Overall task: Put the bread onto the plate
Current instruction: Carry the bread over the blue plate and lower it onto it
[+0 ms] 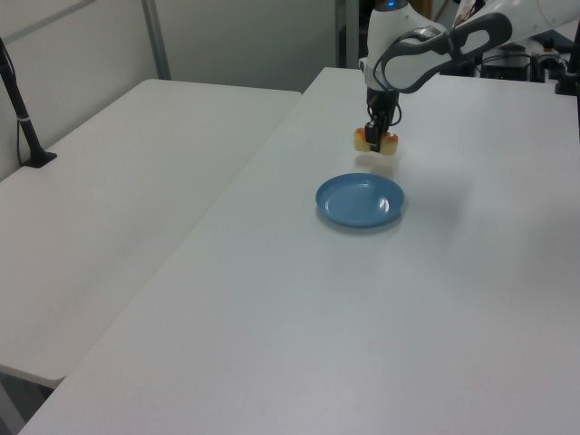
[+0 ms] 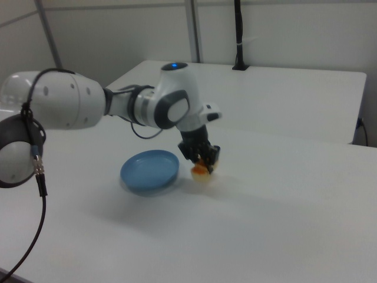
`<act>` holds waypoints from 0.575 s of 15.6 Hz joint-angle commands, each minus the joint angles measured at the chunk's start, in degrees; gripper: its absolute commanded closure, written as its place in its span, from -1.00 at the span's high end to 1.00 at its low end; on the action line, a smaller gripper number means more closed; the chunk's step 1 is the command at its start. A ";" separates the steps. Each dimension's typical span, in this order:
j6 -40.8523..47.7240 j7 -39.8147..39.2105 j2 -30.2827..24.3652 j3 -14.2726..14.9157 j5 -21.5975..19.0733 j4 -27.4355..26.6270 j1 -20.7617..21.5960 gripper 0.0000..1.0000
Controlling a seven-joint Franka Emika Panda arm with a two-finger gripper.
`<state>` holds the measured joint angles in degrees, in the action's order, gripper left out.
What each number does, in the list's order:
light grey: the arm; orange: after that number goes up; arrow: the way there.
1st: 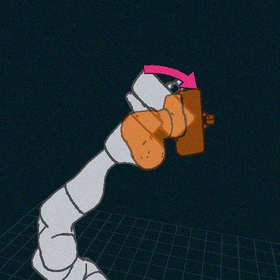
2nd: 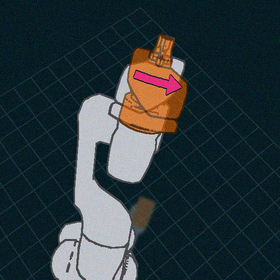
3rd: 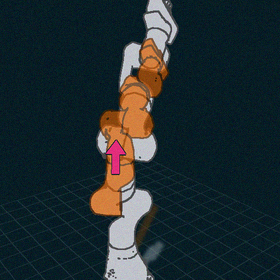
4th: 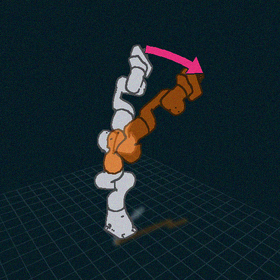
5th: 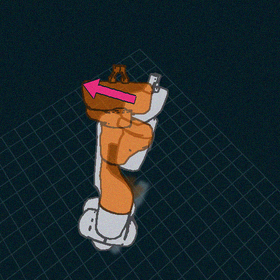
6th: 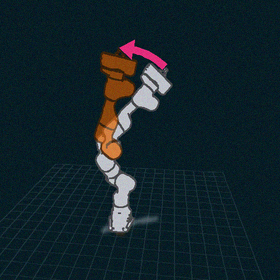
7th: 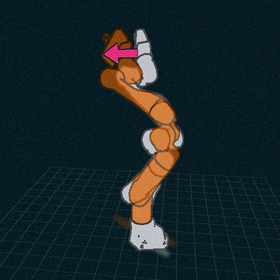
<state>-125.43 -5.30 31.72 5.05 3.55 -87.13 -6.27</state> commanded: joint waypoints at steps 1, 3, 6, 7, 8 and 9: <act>4.82 1.17 -7.71 -0.65 -0.39 -4.89 5.03 -0.21; 7.39 2.83 -8.51 -1.70 -0.39 -4.98 7.40 -0.21; 6.34 9.07 -7.81 -2.59 0.40 -6.29 11.18 -0.21; 5.82 9.95 -7.46 -2.59 0.75 -6.38 12.41 -0.21; 5.03 10.83 -6.85 -2.59 0.93 -6.73 13.30 -0.21; 4.41 11.89 -6.24 -2.59 1.10 -6.91 13.65 -0.21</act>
<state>-118.60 3.16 25.17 2.12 3.63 -91.66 5.44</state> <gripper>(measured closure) 0.604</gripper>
